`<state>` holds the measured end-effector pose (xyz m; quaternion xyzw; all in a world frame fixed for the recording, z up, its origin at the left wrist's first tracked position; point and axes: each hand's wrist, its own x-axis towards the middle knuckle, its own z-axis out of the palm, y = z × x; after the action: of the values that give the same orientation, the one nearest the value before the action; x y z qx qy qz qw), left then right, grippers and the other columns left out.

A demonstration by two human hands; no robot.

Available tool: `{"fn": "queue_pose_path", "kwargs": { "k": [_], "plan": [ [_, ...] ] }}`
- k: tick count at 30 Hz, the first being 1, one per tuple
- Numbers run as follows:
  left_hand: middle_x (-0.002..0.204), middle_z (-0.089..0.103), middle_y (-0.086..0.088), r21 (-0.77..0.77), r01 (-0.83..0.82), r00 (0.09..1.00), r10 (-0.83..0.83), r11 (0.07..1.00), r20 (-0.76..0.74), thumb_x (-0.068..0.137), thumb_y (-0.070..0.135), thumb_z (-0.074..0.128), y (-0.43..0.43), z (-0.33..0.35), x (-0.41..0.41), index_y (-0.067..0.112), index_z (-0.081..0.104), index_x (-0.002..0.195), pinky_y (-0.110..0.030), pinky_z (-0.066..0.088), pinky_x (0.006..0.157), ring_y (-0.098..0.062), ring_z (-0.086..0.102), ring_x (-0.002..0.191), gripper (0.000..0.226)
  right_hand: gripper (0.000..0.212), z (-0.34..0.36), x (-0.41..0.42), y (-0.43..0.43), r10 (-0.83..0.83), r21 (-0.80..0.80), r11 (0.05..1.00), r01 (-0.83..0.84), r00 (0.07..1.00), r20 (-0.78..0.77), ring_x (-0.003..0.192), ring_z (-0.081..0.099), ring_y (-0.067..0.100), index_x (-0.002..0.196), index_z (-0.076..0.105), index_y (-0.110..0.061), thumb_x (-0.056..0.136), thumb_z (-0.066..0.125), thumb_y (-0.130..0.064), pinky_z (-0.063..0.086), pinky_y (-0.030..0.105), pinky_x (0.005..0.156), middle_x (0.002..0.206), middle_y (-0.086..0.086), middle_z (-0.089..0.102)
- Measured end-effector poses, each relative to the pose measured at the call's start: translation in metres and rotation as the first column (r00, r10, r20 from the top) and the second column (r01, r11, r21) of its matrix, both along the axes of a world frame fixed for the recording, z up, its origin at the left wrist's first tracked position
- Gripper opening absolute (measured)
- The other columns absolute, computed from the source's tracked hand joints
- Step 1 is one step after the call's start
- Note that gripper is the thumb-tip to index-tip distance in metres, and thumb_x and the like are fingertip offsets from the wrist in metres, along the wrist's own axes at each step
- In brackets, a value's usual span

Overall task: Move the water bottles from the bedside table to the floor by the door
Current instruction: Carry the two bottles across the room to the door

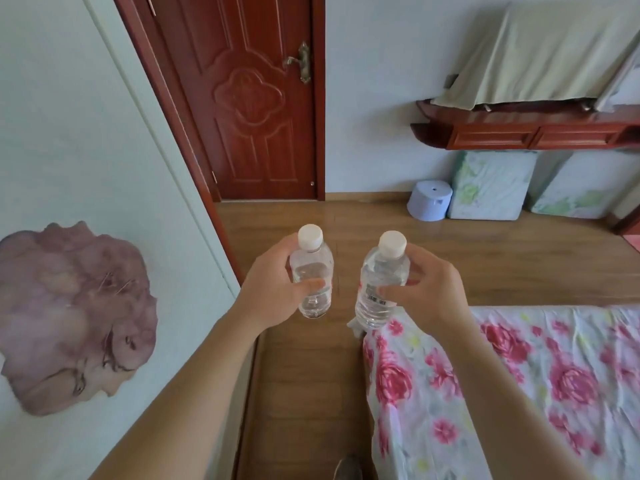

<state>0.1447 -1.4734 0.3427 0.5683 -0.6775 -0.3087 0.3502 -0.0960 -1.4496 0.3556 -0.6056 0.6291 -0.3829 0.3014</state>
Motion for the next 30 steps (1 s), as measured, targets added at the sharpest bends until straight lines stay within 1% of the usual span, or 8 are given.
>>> {"fn": "queue_pose_path", "kwargs": {
  "k": [2,5,7,9,12,16,21,30],
  "plan": [
    [0.119,0.06,0.025,-0.003,-0.009,1.0,0.009,1.0,0.006,0.078,0.036,0.083,-0.04,0.003,-0.004,0.043,0.048,0.13,-0.031,0.048,0.097,-0.006,0.058,0.111,0.063,0.057,0.004,-0.006,-0.044,0.003,0.012,1.0,-0.003,1.0,0.016,0.086,0.068,0.007,0.115,0.065,-0.036,0.066,0.084,-0.014,0.058,0.03,0.076,0.093,-0.016,0.071],
    [0.108,0.056,0.038,0.003,-0.026,1.0,0.026,1.0,-0.016,0.078,0.033,0.083,-0.097,0.01,-0.009,0.051,0.043,0.123,-0.01,0.038,0.083,0.016,0.053,0.103,0.063,0.062,0.012,-0.011,-0.104,0.01,0.028,1.0,-0.011,1.0,0.028,0.088,0.067,0.003,0.12,0.064,-0.033,0.065,0.084,-0.013,0.055,0.025,0.076,0.096,-0.018,0.071],
    [0.102,0.053,0.046,0.008,-0.027,0.999,0.027,1.0,-0.019,0.078,0.033,0.083,-0.133,0.014,-0.011,0.056,0.041,0.118,-0.006,0.034,0.077,0.027,0.048,0.1,0.063,0.06,0.017,-0.012,-0.142,0.016,0.029,0.999,-0.017,1.0,0.027,0.086,0.067,0.002,0.119,0.065,-0.033,0.065,0.084,-0.012,0.054,0.023,0.075,0.095,-0.019,0.071],
    [0.1,0.051,0.049,0.013,-0.02,1.0,0.02,1.0,-0.024,0.078,0.034,0.083,-0.173,0.014,-0.011,0.058,0.04,0.115,-0.006,0.034,0.076,0.03,0.045,0.1,0.061,0.059,0.016,-0.014,-0.181,0.014,0.038,0.999,-0.015,1.0,0.025,0.085,0.068,0.003,0.117,0.066,-0.032,0.065,0.084,-0.012,0.055,0.026,0.075,0.095,-0.017,0.072],
    [0.104,0.053,0.043,0.005,0.001,1.0,-0.001,1.0,-0.03,0.079,0.032,0.082,-0.236,0.011,-0.009,0.055,0.042,0.116,-0.004,0.034,0.075,0.028,0.046,0.1,0.06,0.062,0.011,-0.011,-0.242,-0.004,0.043,0.999,0.003,1.0,0.027,0.089,0.068,0.005,0.12,0.064,-0.033,0.065,0.085,-0.014,0.058,0.031,0.076,0.098,-0.018,0.07],
    [0.11,0.062,0.031,0.01,0.05,0.997,-0.049,0.999,-0.065,0.078,0.03,0.084,-0.323,0.004,-0.001,0.052,0.048,0.119,-0.011,0.039,0.081,0.015,0.055,0.103,0.059,0.063,0.001,-0.003,-0.318,-0.054,0.039,0.998,0.053,0.998,0.025,0.09,0.066,0.003,0.122,0.063,-0.033,0.066,0.085,-0.015,0.056,0.026,0.076,0.099,-0.019,0.069],
    [0.112,0.063,0.03,0.013,0.12,0.989,-0.119,0.993,-0.087,0.076,0.026,0.085,-0.424,0.003,-0.003,0.06,0.049,0.11,-0.014,0.04,0.085,0.011,0.056,0.106,0.06,0.056,-0.002,-0.004,-0.401,-0.137,0.061,0.989,0.133,0.989,0.062,0.09,0.067,0.003,0.115,0.064,-0.035,0.066,0.084,-0.019,0.055,0.026,0.076,0.098,-0.018,0.071],
    [0.114,0.067,0.021,0.046,0.336,0.94,-0.332,0.941,-0.074,0.073,0.031,0.088,-0.588,-0.002,-0.083,0.041,0.057,0.125,-0.027,0.048,0.092,0.001,0.061,0.107,0.062,0.058,-0.008,-0.064,-0.515,-0.298,0.063,0.954,0.294,0.951,0.077,0.088,0.067,0.002,0.117,0.063,-0.038,0.066,0.084,-0.021,0.059,0.03,0.077,0.098,-0.018,0.071]
  ]
}}
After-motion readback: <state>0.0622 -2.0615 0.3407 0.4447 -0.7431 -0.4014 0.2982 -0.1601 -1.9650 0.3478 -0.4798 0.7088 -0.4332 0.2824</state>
